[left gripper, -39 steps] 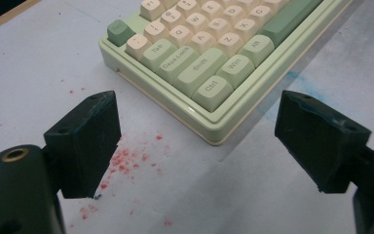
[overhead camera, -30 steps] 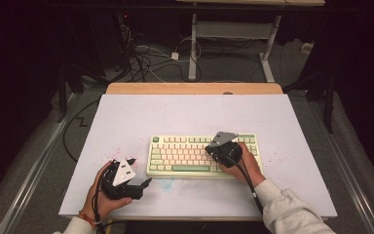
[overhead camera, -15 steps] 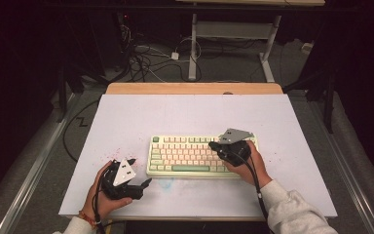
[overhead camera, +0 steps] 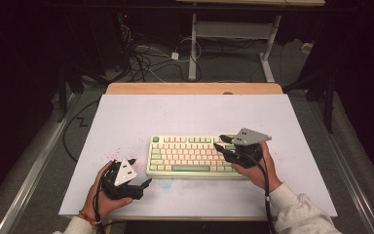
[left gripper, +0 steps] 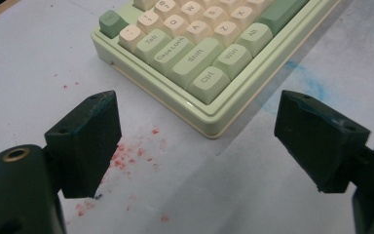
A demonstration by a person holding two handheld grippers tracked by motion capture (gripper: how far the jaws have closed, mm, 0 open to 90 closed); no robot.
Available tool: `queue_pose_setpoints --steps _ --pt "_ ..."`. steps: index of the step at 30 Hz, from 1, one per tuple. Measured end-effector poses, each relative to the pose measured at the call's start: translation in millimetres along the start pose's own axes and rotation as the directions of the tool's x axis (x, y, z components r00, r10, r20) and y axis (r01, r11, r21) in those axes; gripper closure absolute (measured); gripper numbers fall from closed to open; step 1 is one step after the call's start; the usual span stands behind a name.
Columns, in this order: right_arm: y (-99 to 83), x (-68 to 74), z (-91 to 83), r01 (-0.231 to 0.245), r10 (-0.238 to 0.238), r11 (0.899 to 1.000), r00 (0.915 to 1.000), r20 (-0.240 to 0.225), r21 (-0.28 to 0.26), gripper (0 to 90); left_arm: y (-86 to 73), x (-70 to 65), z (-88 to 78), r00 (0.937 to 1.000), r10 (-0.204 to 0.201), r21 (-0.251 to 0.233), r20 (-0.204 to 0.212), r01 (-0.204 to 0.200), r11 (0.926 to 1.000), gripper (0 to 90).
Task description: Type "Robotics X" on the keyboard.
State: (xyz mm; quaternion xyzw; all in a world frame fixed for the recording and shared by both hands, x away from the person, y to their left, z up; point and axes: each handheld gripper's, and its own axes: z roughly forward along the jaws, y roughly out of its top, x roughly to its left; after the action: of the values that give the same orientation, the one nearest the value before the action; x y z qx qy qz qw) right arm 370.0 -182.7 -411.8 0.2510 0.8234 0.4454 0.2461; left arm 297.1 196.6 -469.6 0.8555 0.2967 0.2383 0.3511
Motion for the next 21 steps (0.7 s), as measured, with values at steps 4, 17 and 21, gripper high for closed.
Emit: queue_pose_setpoints --steps 4,17,21 --pt "-2.1 1.1 -7.3 0.018 -0.018 1.000 0.9997 0.018 -0.025 46.0 0.4 0.2 0.1 0.9999 0.013 -0.002 -0.006 -0.013 0.9999 16.1" --pt "-20.5 7.5 -34.1 0.037 -0.031 0.998 0.9943 0.102 -0.059 28.6 0.8 -1.1 -0.4 0.9999 -0.001 0.006 -0.017 0.001 1.0000 17.8" --pt "-31.4 8.0 -42.6 0.036 -0.029 0.998 0.9930 0.114 -0.059 27.7 0.9 -0.6 -0.5 0.9997 -0.008 0.004 -0.022 0.008 1.0000 19.7"
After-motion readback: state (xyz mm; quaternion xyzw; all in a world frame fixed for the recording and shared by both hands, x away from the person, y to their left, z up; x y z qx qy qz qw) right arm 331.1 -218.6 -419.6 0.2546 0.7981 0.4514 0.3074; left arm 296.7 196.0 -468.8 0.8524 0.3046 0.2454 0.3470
